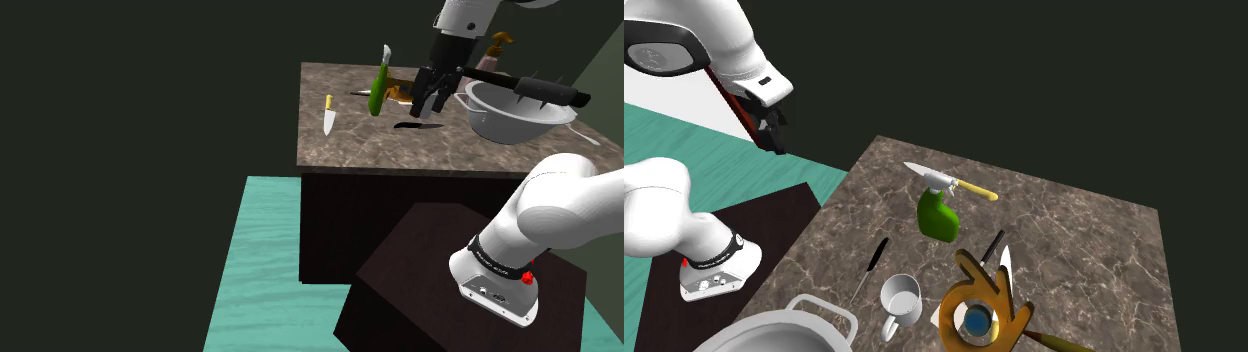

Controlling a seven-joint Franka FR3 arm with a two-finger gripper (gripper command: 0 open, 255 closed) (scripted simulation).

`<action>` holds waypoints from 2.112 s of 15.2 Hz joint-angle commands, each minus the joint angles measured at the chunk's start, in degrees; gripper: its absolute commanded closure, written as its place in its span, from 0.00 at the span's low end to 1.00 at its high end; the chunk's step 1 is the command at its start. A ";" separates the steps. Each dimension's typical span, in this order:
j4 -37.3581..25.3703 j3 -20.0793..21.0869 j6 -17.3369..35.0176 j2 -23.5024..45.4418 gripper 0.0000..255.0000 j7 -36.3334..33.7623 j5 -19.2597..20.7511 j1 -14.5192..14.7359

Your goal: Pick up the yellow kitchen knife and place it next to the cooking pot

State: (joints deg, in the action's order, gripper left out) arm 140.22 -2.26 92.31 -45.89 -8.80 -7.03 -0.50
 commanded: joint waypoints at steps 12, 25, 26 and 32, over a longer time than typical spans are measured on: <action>-8.17 -0.75 16.29 22.76 0.00 -0.12 1.90 -1.69; -28.61 -2.47 25.37 50.18 0.00 -1.28 3.21 -3.56; -30.67 -2.62 25.59 52.30 0.00 -1.38 3.25 -3.72; -44.93 -3.51 25.34 65.34 0.00 -2.04 3.24 -4.88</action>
State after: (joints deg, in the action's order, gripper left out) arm 97.92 -5.66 117.78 17.14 -10.58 -3.80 -5.26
